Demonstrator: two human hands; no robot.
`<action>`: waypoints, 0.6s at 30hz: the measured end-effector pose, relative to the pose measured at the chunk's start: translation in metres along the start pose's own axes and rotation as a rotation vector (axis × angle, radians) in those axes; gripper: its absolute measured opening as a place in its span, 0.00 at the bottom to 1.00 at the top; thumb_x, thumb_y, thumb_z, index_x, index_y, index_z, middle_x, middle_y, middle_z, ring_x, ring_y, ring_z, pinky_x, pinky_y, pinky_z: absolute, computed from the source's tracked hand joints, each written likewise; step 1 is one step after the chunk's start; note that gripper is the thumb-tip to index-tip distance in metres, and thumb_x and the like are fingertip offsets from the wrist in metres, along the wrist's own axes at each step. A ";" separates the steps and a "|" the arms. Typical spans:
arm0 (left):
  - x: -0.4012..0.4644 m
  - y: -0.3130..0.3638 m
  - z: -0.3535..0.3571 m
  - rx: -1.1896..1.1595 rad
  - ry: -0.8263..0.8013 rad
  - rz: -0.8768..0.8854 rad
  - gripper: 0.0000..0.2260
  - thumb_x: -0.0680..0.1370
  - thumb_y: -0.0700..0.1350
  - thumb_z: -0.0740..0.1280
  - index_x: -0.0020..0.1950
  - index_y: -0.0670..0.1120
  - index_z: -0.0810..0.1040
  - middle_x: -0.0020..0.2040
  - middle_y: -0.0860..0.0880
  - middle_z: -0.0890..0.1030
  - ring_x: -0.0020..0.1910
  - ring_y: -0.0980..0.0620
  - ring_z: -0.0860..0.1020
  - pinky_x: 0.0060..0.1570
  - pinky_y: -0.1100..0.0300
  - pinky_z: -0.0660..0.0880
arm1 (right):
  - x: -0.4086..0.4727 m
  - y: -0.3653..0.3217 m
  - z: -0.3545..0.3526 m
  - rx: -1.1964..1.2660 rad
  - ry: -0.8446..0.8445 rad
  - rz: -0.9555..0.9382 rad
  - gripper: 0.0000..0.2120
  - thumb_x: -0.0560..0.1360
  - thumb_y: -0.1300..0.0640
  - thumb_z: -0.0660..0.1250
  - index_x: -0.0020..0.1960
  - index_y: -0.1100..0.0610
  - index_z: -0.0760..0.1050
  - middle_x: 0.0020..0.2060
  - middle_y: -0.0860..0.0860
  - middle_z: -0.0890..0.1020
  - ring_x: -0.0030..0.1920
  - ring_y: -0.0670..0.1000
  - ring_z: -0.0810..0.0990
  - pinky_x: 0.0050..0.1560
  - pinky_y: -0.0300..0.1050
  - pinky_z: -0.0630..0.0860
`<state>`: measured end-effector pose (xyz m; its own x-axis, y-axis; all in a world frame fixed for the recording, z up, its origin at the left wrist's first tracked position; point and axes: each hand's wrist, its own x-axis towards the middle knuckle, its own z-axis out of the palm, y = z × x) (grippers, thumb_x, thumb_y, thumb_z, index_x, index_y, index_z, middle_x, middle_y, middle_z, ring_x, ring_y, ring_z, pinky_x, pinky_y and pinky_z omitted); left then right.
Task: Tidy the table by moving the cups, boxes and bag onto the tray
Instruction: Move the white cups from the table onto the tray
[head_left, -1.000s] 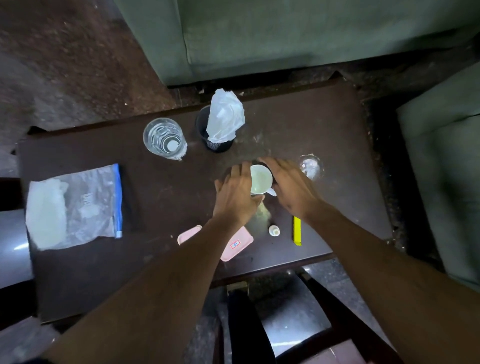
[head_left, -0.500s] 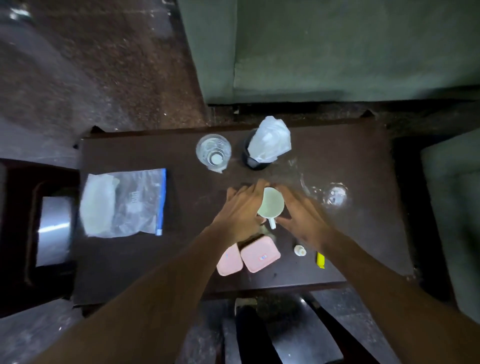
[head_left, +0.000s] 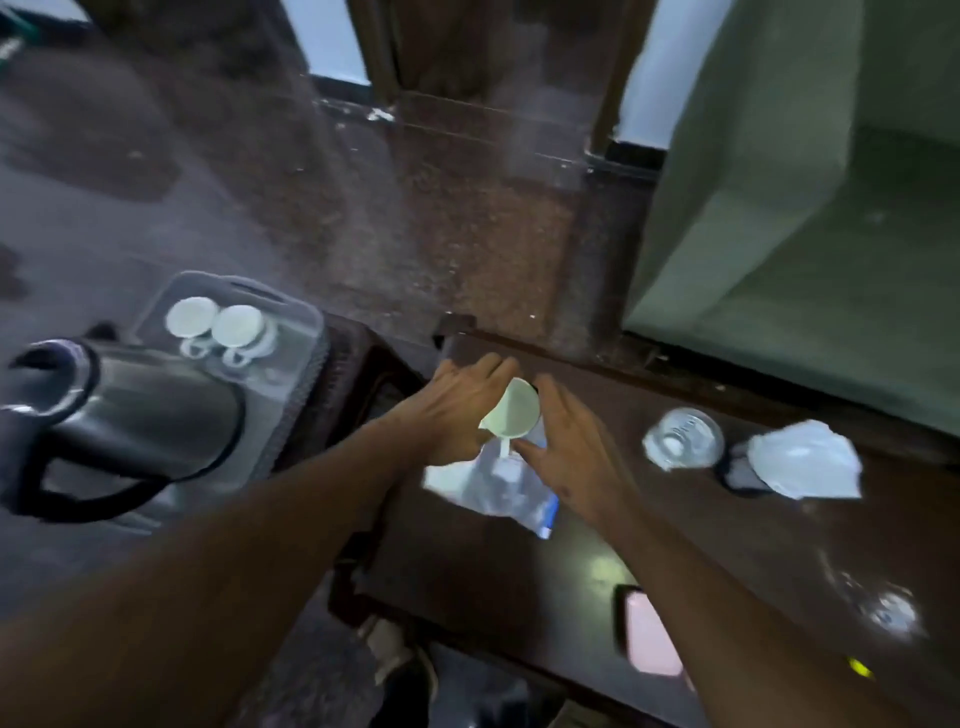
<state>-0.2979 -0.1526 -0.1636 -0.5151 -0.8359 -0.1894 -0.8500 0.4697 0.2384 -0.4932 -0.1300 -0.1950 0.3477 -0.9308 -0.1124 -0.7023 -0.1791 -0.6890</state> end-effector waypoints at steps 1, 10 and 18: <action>-0.012 -0.022 -0.013 0.001 0.013 -0.022 0.24 0.73 0.48 0.72 0.67 0.47 0.70 0.60 0.50 0.72 0.58 0.45 0.76 0.50 0.48 0.71 | 0.016 -0.022 0.011 -0.024 -0.019 -0.029 0.22 0.76 0.50 0.72 0.66 0.50 0.67 0.58 0.47 0.77 0.59 0.52 0.78 0.55 0.42 0.72; -0.121 -0.189 -0.101 -0.005 0.157 -0.177 0.22 0.75 0.43 0.70 0.68 0.44 0.72 0.57 0.48 0.77 0.55 0.44 0.78 0.56 0.45 0.71 | 0.122 -0.199 0.093 0.035 0.028 -0.209 0.29 0.73 0.47 0.77 0.68 0.49 0.67 0.59 0.48 0.80 0.59 0.51 0.79 0.52 0.47 0.76; -0.133 -0.261 -0.084 0.288 0.020 -0.209 0.21 0.74 0.44 0.71 0.64 0.47 0.68 0.57 0.50 0.78 0.55 0.45 0.79 0.55 0.50 0.64 | 0.166 -0.234 0.156 -0.112 0.008 -0.212 0.30 0.73 0.49 0.77 0.69 0.54 0.68 0.59 0.52 0.82 0.60 0.56 0.82 0.63 0.59 0.76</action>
<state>0.0019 -0.1879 -0.1207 -0.3268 -0.9265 -0.1866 -0.9345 0.3463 -0.0827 -0.1743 -0.1930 -0.1640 0.4904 -0.8709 0.0326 -0.6788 -0.4051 -0.6125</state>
